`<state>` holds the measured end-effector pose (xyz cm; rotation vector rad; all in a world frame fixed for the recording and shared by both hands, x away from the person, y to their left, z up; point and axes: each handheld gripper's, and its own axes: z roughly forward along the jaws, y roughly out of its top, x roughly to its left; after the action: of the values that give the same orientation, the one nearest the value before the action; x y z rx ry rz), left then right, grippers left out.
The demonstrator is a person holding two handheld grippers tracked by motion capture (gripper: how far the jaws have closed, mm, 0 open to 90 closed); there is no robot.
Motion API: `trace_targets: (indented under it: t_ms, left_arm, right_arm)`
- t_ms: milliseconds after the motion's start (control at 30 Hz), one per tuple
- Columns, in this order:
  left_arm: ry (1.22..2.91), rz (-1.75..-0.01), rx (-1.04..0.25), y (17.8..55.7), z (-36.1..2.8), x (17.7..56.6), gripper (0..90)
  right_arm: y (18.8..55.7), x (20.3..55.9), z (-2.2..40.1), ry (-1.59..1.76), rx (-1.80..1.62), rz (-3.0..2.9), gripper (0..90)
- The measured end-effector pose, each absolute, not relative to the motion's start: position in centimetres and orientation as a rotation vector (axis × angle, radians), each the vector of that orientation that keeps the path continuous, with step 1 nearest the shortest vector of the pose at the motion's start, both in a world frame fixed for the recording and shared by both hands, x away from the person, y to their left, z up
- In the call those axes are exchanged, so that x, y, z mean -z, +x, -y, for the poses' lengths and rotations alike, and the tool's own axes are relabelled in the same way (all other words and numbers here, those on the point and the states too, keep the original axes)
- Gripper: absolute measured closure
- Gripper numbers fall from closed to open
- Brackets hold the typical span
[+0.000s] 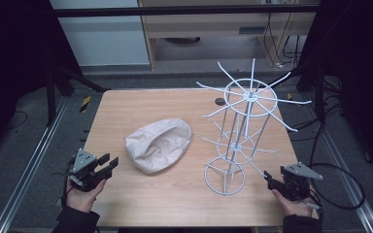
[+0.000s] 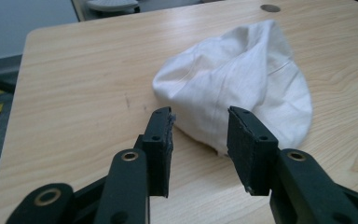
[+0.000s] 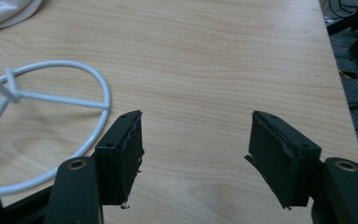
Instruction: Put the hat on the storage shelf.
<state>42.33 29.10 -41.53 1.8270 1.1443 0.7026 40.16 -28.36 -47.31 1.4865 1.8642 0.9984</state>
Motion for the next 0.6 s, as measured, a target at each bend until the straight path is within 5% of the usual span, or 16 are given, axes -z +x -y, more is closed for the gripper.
trace_targets:
  t_ms: [167,467,600]
  left_arm:
    - [1.845,-1.122,-0.69,42.7,-28.1,41.2,58.8]
    - [1.908,-1.08,-0.578,42.6,-24.7,42.0,86.7]
    - [1.932,-1.062,-0.558,43.0,-23.1,42.3,89.4]
  right_arm:
    - [40.0,47.5,28.1,1.459,-0.977,-1.884,35.2]
    - [40.0,47.5,28.1,1.469,-0.985,-1.903,40.8]
    - [40.1,47.7,28.2,1.465,-0.975,-1.91,42.0]
